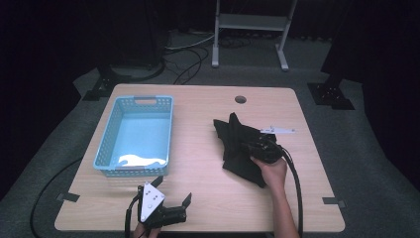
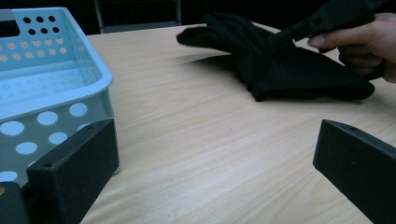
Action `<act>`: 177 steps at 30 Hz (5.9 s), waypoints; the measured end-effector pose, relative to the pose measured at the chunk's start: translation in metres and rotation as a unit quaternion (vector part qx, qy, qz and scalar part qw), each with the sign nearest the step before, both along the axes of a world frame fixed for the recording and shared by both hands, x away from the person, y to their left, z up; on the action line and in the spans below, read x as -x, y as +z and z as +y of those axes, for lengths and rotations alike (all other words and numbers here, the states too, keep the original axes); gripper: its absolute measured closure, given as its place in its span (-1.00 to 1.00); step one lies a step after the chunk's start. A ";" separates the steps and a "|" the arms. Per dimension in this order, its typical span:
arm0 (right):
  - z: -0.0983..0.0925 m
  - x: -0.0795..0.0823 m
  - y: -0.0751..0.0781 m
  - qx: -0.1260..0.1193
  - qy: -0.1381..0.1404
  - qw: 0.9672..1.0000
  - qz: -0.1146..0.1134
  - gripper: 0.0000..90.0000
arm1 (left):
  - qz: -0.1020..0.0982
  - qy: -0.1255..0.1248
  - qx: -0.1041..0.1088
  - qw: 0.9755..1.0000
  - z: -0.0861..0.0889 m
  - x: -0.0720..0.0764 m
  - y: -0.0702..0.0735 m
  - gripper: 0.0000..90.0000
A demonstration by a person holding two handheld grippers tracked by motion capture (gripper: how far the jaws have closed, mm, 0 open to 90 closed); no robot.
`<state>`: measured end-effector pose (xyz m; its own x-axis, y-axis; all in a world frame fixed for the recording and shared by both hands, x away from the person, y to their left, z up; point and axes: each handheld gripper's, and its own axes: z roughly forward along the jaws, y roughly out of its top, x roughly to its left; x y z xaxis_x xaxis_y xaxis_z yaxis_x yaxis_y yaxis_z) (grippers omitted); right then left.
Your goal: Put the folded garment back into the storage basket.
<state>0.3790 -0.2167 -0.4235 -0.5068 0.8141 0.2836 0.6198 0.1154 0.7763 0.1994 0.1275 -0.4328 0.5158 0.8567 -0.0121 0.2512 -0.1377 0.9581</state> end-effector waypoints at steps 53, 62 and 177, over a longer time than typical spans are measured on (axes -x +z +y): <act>-0.021 0.021 0.090 -0.159 0.020 0.986 -0.036 0.63 | -0.007 0.005 0.008 1.000 0.009 0.005 0.005 -1.00; -0.004 0.015 0.103 -0.156 0.038 0.986 -0.041 0.63 | -0.006 0.009 0.016 1.000 0.014 0.004 0.005 -1.00; 0.229 -0.062 0.145 -0.119 0.130 0.984 0.002 0.63 | -0.010 0.018 0.029 0.999 0.027 0.004 0.008 -1.00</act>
<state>0.4409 0.0121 -0.2783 -0.6875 0.5676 0.4530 0.5963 0.0851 0.7983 0.1959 0.1547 -0.4246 0.4853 0.8728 -0.0522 0.2348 -0.0726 0.9693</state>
